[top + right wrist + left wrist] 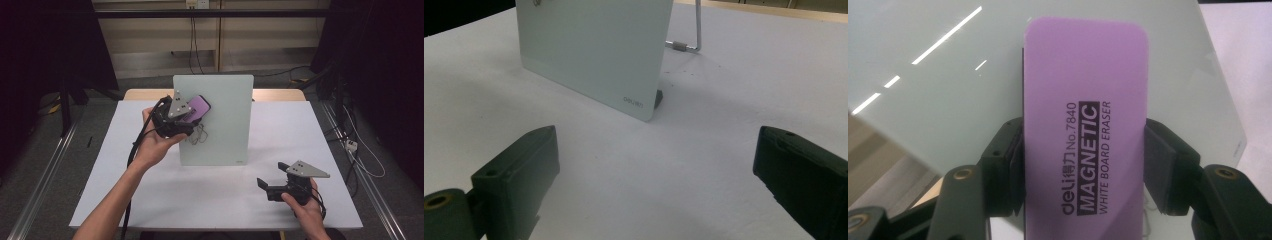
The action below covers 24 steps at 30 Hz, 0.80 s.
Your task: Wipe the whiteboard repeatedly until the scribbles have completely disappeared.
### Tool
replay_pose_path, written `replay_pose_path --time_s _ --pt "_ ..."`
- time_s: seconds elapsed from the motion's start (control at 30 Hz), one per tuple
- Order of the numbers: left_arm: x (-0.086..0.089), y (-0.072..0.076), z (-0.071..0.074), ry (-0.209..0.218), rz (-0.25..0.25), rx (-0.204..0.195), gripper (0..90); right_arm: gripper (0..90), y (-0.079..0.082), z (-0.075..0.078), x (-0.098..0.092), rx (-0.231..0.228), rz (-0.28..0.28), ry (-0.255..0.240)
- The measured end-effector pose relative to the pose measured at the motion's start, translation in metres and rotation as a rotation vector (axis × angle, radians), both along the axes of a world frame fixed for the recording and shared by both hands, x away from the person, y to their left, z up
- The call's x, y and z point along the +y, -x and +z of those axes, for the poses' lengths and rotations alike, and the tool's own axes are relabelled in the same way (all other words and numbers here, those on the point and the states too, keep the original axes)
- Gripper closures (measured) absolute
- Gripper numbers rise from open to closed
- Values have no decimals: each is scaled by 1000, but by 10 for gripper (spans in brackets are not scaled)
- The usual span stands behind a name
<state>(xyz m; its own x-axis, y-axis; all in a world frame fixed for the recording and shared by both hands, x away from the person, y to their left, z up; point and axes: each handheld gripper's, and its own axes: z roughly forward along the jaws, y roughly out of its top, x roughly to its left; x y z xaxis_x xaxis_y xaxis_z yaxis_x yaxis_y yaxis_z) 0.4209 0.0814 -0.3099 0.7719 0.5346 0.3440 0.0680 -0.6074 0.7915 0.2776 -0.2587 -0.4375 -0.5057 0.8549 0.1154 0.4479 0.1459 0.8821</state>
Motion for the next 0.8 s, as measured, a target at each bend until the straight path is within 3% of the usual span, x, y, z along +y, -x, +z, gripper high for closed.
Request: replay_pose_path --time_s 0.37,0.67,0.8 --pt "-23 13 -30 -79 -61 28 409 45 0 0 0 0 0 0" --pt "-35 25 -56 -169 -106 51 409 45 0 0 0 1 -1 0" --pt "-34 23 -54 -144 -104 69 410 45 0 0 0 0 -2 -1"
